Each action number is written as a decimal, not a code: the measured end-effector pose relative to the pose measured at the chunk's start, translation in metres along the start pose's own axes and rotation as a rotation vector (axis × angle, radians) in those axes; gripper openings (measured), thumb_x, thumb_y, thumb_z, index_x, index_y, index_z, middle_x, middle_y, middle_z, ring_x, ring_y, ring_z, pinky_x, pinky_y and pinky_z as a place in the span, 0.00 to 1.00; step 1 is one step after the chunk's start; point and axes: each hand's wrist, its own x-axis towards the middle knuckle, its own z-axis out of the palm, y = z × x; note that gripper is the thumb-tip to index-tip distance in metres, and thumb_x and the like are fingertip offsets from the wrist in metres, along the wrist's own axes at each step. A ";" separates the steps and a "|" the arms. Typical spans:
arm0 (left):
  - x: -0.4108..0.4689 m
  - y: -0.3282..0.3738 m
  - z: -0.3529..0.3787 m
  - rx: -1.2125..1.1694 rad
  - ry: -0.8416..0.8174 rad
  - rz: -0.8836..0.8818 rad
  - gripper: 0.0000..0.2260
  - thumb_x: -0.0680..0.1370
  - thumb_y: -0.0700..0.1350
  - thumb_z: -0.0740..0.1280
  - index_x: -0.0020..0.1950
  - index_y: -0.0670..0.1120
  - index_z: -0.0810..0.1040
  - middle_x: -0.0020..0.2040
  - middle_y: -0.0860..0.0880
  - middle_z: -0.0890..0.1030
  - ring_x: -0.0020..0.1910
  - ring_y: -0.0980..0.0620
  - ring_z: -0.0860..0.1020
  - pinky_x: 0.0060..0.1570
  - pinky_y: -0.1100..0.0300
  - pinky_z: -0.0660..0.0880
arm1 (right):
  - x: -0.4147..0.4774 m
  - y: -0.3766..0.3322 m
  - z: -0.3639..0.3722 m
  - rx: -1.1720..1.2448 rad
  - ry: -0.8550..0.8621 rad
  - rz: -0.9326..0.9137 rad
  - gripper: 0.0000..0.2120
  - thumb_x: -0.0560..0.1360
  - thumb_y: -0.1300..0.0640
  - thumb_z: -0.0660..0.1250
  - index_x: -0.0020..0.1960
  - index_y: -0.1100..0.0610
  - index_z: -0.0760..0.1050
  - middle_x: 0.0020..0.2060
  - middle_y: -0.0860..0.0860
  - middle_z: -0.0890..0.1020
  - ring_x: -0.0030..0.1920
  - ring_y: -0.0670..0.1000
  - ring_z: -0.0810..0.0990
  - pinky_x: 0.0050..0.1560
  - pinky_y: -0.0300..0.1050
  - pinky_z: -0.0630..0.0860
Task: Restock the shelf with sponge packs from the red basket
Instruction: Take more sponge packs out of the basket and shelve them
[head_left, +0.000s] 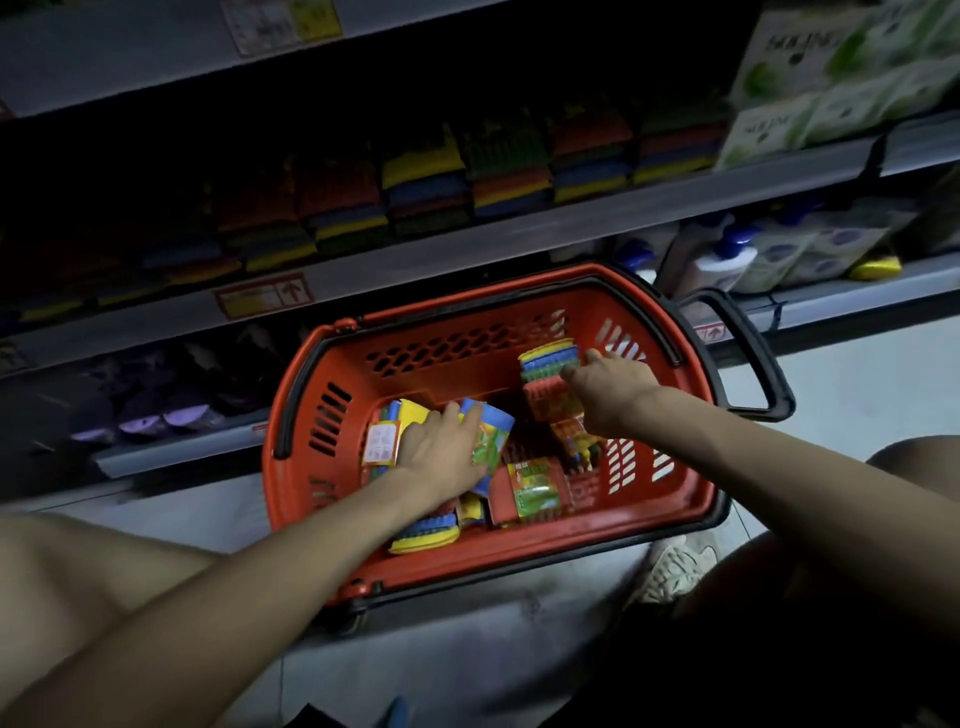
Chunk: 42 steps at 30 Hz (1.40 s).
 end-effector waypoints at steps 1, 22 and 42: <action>0.007 0.005 0.004 -0.037 -0.003 -0.067 0.40 0.77 0.64 0.67 0.81 0.47 0.55 0.70 0.42 0.71 0.64 0.40 0.76 0.54 0.47 0.76 | 0.000 0.000 0.002 0.007 -0.001 -0.002 0.28 0.78 0.59 0.67 0.77 0.53 0.66 0.68 0.58 0.70 0.69 0.61 0.72 0.61 0.56 0.77; 0.015 -0.008 -0.028 -0.407 -0.029 -0.203 0.56 0.66 0.56 0.82 0.82 0.44 0.49 0.76 0.44 0.64 0.70 0.40 0.73 0.60 0.49 0.74 | 0.013 0.002 0.011 0.017 0.065 -0.041 0.33 0.75 0.60 0.73 0.76 0.54 0.64 0.67 0.59 0.67 0.68 0.61 0.70 0.58 0.55 0.77; -0.065 -0.054 -0.083 -1.971 -0.539 -0.194 0.21 0.66 0.52 0.76 0.57 0.46 0.87 0.57 0.42 0.86 0.52 0.45 0.83 0.58 0.51 0.78 | 0.062 -0.001 0.024 -0.068 0.112 -0.068 0.50 0.75 0.50 0.73 0.83 0.52 0.43 0.81 0.61 0.53 0.80 0.63 0.57 0.77 0.58 0.63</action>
